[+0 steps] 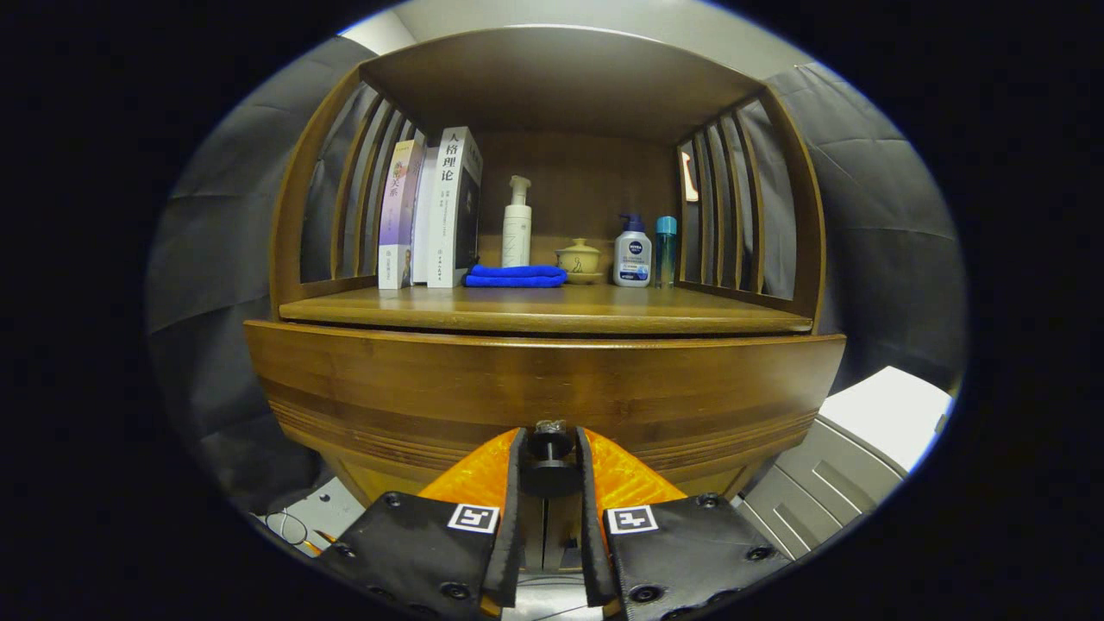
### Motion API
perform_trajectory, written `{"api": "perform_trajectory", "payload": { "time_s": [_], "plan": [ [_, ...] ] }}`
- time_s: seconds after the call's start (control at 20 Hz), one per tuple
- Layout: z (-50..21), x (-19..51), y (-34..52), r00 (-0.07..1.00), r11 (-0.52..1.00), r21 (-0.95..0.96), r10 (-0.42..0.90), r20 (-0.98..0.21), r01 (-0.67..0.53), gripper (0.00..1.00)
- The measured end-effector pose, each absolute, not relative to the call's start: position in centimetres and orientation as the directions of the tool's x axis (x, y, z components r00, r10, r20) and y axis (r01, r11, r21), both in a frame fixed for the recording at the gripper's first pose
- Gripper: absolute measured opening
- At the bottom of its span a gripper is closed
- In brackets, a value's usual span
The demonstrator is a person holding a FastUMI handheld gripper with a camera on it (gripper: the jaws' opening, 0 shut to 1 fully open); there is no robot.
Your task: Pull open the drawer, take out the items inside it, and place them on the countertop above the cabinet.
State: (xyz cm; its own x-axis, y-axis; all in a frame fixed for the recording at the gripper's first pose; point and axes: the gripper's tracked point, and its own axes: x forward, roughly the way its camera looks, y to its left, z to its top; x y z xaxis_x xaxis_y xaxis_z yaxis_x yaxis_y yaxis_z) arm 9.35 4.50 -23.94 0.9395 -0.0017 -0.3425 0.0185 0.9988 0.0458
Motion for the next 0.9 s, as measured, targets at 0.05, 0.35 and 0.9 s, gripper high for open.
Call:
{"api": "perform_trajectory", "payload": {
  "time_s": [0.05, 0.35, 0.9],
  "plan": [
    [-23.7, 8.8, 4.5, 0.939, 0.999, 0.046, -0.003, -0.343, 0.020, 0.32],
    [-23.4, 5.3, 4.2, 0.932, 0.999, 0.038, -0.018, -0.363, 0.034, 0.32],
    [-23.8, 4.2, 4.4, 0.922, 0.999, 0.035, 0.025, -0.387, -0.012, 0.32]
  ]
}}
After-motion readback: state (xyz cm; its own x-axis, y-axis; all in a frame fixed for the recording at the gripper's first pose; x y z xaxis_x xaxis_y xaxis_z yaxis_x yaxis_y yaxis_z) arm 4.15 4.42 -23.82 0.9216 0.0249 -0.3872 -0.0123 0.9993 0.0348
